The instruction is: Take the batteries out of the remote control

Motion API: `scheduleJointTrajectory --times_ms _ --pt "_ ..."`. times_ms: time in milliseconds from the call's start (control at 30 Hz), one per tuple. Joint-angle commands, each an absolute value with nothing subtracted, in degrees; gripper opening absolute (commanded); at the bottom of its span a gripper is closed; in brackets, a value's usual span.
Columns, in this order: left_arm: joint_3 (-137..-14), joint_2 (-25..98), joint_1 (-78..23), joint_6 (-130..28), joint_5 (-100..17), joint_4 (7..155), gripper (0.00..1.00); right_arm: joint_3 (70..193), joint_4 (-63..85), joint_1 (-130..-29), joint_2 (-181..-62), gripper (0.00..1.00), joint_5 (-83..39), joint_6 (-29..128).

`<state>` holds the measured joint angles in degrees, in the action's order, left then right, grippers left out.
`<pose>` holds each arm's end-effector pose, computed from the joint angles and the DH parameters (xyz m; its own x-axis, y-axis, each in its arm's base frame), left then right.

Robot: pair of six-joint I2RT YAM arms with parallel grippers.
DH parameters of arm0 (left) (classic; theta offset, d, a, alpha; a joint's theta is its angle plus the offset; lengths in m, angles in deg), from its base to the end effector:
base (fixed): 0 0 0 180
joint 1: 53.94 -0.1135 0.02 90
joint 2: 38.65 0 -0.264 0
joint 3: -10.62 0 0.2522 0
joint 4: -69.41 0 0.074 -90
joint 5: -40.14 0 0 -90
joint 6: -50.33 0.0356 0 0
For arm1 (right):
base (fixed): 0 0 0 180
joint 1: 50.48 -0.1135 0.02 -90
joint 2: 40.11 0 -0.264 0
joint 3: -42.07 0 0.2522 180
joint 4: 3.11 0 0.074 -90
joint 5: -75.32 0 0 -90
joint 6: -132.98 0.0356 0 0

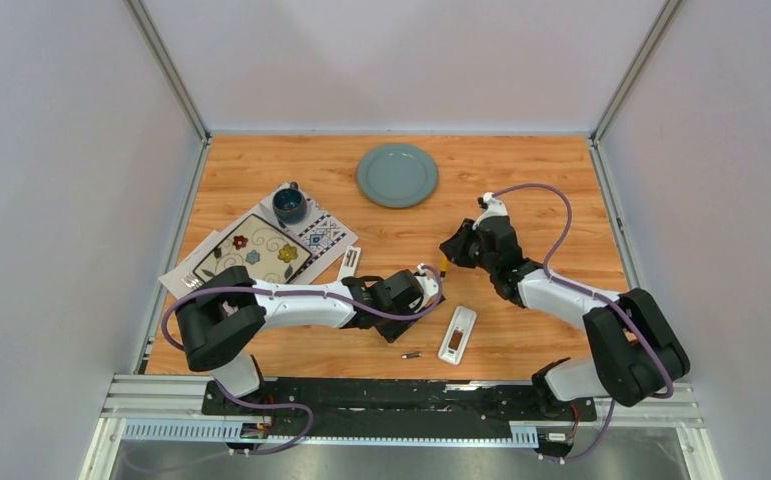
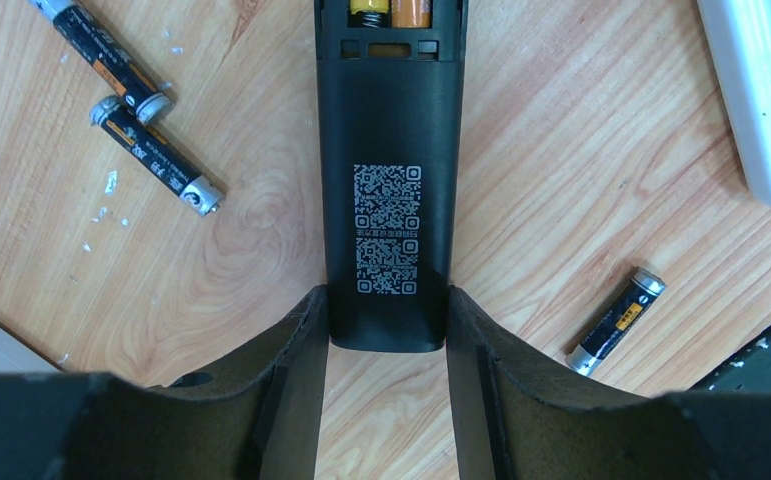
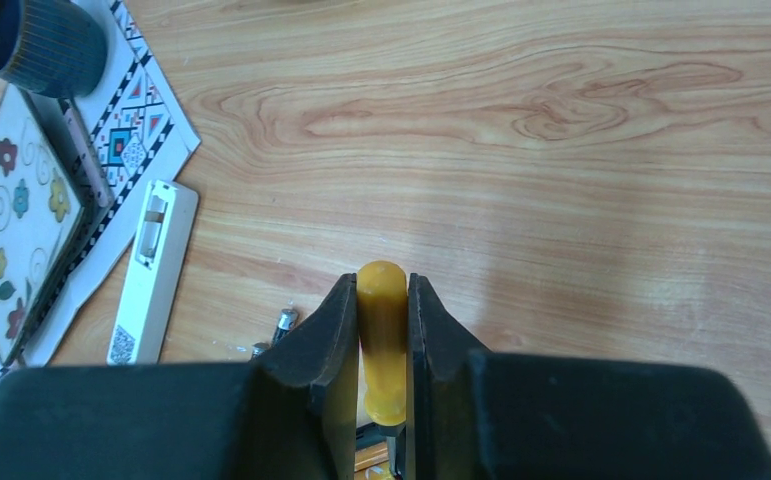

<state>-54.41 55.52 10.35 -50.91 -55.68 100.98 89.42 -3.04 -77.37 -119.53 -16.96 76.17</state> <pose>0.1390 -0.2805 0.1586 -0.5416 0.6779 -0.4971 0.7843 0.6203 -0.0086 0.2473 0.1270 0.1808 -0.6609 0.2781 -0.6970 -0.1436 0.8647 0.4812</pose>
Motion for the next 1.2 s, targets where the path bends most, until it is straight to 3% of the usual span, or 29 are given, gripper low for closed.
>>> scheduleJointTrajectory --times_ms 0,467,567,833,1167 --pt "-54.9 57.0 10.4 -51.4 -53.5 101.8 0.07 88.7 -6.4 -78.3 -116.4 0.00 -27.3 83.9" --pt "-55.2 57.5 10.5 -51.5 -53.3 101.0 0.06 86.7 -8.6 -77.9 -114.5 0.00 -33.2 87.8" --pt "-55.2 57.7 10.5 -51.6 -53.2 101.0 0.00 86.5 -7.5 -77.9 -114.1 0.00 -32.8 87.4" --pt "-54.4 56.6 10.3 -51.4 -53.5 100.8 0.00 84.8 -8.0 -77.9 -112.7 0.00 -33.2 84.4" --pt "-53.9 57.0 10.1 -51.2 -52.5 100.6 0.00 84.8 -9.7 -77.6 -111.6 0.00 -43.5 75.4"
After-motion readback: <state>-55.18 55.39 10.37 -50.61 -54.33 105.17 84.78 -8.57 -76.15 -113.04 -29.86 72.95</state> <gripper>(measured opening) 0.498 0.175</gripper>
